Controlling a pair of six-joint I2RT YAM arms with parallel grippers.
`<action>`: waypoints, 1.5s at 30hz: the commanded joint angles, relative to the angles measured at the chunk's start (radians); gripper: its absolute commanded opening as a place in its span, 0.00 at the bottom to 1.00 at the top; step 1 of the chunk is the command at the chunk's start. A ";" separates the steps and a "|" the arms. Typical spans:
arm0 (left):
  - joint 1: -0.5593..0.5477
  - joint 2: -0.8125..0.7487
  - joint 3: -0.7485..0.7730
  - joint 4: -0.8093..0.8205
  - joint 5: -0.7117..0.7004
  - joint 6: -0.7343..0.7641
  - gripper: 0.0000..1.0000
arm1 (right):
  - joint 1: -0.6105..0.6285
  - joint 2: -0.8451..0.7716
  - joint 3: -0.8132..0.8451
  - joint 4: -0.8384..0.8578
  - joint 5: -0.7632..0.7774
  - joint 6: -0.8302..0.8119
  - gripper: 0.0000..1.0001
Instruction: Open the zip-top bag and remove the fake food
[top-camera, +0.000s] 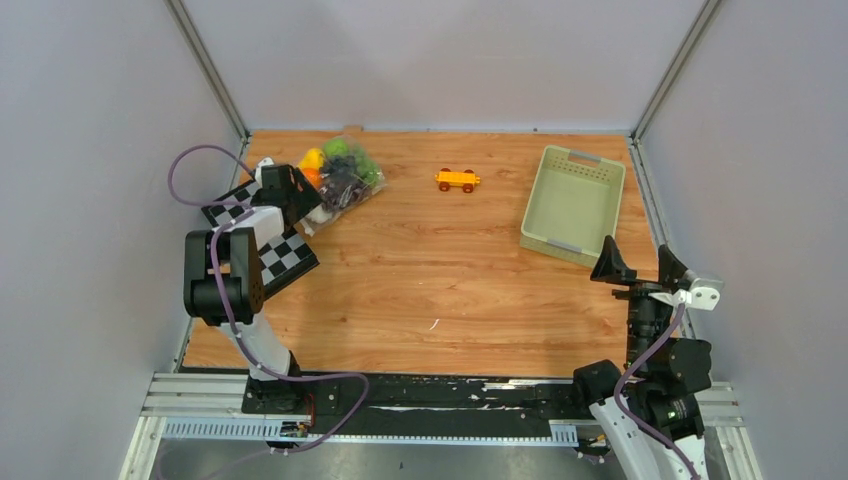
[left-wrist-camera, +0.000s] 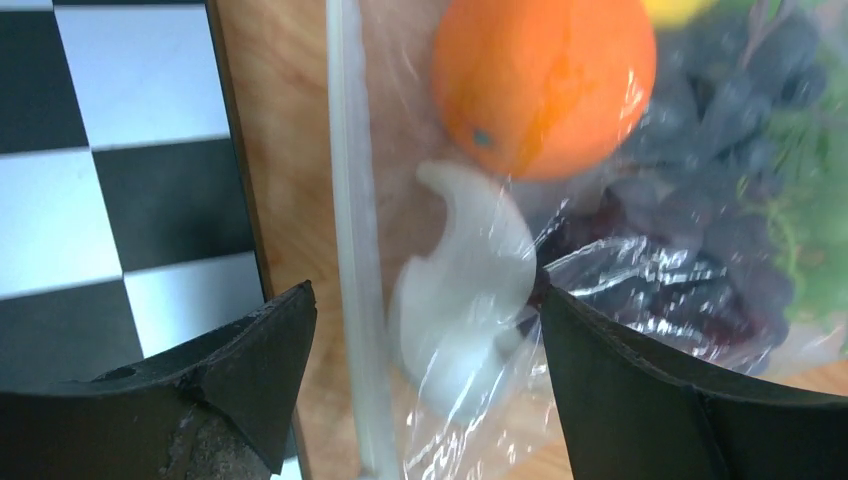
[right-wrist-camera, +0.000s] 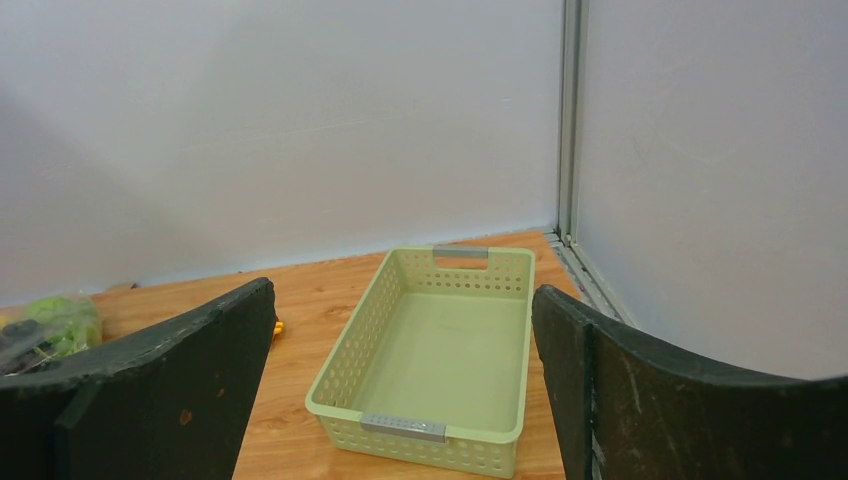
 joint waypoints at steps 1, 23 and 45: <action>0.037 0.048 0.060 0.139 0.077 -0.061 0.88 | 0.007 -0.008 -0.006 0.028 -0.015 -0.010 1.00; -0.039 -0.264 -0.162 0.134 0.332 -0.111 0.18 | 0.008 0.023 0.012 0.018 -0.081 -0.002 1.00; -0.349 -0.636 -0.501 0.144 0.138 -0.245 0.56 | 0.007 0.777 0.225 -0.232 -0.545 0.461 1.00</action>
